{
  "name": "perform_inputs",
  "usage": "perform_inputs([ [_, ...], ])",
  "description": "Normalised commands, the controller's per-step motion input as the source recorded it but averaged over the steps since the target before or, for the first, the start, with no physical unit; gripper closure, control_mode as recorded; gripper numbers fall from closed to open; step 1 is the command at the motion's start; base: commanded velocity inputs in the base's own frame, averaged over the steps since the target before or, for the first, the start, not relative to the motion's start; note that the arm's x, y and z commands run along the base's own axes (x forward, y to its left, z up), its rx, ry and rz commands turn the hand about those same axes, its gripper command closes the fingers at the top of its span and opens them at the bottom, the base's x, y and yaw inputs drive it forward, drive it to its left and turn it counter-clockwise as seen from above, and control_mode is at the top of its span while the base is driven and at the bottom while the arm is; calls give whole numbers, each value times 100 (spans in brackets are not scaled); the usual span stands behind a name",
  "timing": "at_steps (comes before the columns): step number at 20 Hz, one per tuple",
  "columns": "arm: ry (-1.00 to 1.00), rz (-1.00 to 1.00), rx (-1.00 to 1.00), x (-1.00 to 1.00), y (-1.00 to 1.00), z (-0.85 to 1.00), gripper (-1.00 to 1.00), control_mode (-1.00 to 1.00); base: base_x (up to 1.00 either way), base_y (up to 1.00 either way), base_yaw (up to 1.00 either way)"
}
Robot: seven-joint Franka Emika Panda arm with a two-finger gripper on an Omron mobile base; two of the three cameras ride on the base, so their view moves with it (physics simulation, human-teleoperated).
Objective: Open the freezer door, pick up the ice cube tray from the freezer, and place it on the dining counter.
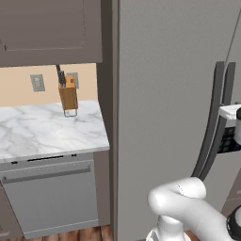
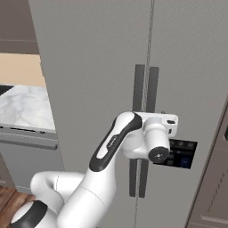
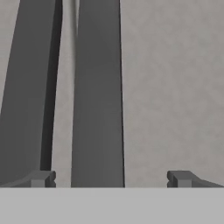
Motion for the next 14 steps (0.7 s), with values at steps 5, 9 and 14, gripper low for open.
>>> perform_inputs([
  [5, 0, 0, 0, 28, 0, 0, -100, -100, 0, 0, 0],
  [9, 0, 0, 0, 18, 0, 0, -100, -100, 0, 0, 0],
  [14, 0, 0, 0, 10, 0, 0, -100, -100, 0, 0, 0],
])
